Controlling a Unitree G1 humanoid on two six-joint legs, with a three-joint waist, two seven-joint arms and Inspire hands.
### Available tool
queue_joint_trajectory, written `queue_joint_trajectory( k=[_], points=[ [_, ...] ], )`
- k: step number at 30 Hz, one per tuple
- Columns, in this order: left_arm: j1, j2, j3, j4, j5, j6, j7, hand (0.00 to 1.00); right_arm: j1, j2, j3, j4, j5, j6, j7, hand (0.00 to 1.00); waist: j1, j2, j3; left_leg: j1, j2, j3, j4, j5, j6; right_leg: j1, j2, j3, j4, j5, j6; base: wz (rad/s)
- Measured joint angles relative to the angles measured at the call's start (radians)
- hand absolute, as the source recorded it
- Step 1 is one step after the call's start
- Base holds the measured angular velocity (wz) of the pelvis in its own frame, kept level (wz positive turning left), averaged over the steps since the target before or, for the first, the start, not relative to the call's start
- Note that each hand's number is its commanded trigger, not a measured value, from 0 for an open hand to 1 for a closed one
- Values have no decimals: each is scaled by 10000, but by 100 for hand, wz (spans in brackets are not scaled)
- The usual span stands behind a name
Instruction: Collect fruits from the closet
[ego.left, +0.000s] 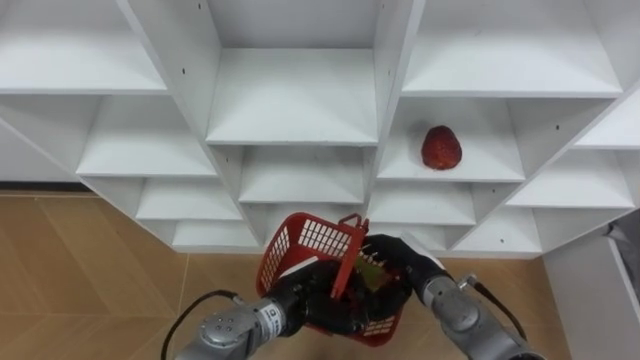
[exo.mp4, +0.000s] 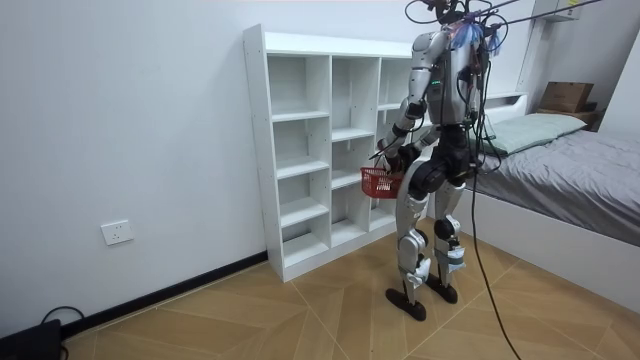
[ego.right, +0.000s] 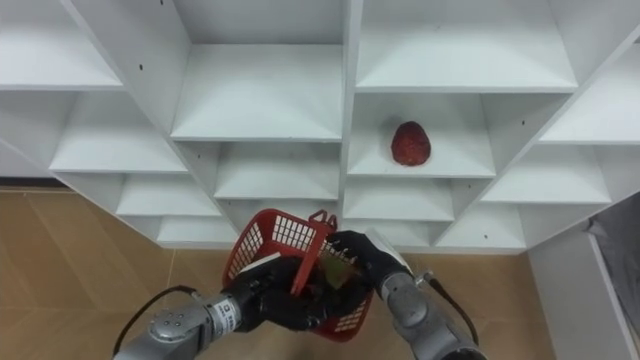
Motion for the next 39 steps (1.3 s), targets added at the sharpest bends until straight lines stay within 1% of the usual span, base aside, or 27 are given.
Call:
queue_joint_trajectory(
  k=[4, 8, 10, 16, 20, 22, 23, 26, 28, 32, 33, 35, 36, 39],
  points=[
    [0, -3, -1, 0, -29, 0, -1, 100, 0, 8, 1, 2, 3, 0, 17, 0, -3, 1, -1, 10, 0, 2, 0, 0, 0, 0, -1, 4, 8, 0, 0, 0],
    [0, 13, -6, 1, -355, 0, -1, 100, 0, 14, 1, 0, 5, -28, 16, 0, -10, 2, -2, 15, 1, -6, 0, 0, 0, 1, 1, 6, 14, 1, -1, 0],
    [-4, 84, -4, 3, -363, 4, -28, 100, 2, 27, 12, 0, 1, -86, 19, 0, 1, 3, -2, 23, 1, -5, 0, 0, 0, 4, 2, 10, 18, 1, -1, 0],
    [-3, 110, 22, 3, -360, 3, -70, 100, 4, 42, 16, 0, -9, -120, 7, 0, 18, 13, -8, 28, -1, 12, 2, -1, -1, 28, 6, 5, -2, 1, -1, 0],
    [0, 128, 27, 3, -322, 3, -59, 100, 78, 41, 26, -31, -6, -210, -11, 0, 20, 62, -29, 35, 1, 21, 1, -4, -4, 74, 13, -9, -60, 1, -1, 0],
    [44, 158, 20, 5, -322, 3, 103, 100, 131, 32, 99, -21, -4, -210, -10, 0, 21, 110, -48, 98, 2, 2, -14, -6, -8, 181, 28, -12, -158, 21, 1, 0],
    [63, 162, 19, 6, -322, 4, 146, 100, 160, 31, 99, -21, -4, -211, -10, 0, 20, 117, -45, 141, 2, 2, -18, -8, -10, 230, 28, -12, -175, 21, 1, 0],
    [162, 182, 22, 6, -282, 3, 371, 100, 255, 31, 98, -24, -12, -265, -8, 0, 9, 165, -75, 324, -2, 3, -121, -17, -22, 411, 33, -24, -250, 19, 3, 0],
    [251, 186, 34, 6, -165, 4, 511, 100, 296, 21, 94, -63, -18, -276, -1, 0, 1, 205, -109, 432, -5, -1, -165, -17, -23, 523, 37, -37, -326, 20, 3, 0],
    [384, 236, 42, 26, -146, 4, 680, 100, 508, -24, 94, -405, -11, -277, -7, 0, 8, 213, -164, 703, -20, 37, -332, -13, -28, 702, 27, -36, -354, 15, 10, -2],
    [441, 266, 102, 32, -126, 4, 731, 100, 568, -34, 93, -508, -30, -278, -10, 0, 2, 203, -232, 743, -22, 57, -356, -13, -28, 727, 26, -40, -357, 12, 13, -5],
    [578, 323, 275, 36, -96, 4, 796, 100, 676, -63, 89, -671, -46, -295, -10, 0, 3, 195, -243, 892, -25, 78, -395, -13, -28, 851, 23, 6, -379, 11, 15, -6],
    [699, 386, 373, 33, -94, 4, 818, 100, 723, -82, 89, -795, -103, -296, -10, 0, 4, 190, -262, 960, -25, 94, -418, -13, -28, 894, 21, 7, -376, 9, 18, -7],
    [954, 441, 637, 33, -69, 4, 989, 100, 992, -242, 90, -1317, -108, -293, -13, 0, 8, 155, -270, 1062, -29, 93, -464, -12, -29, 994, 23, 20, -392, 1, 26, -2]
  ],
)
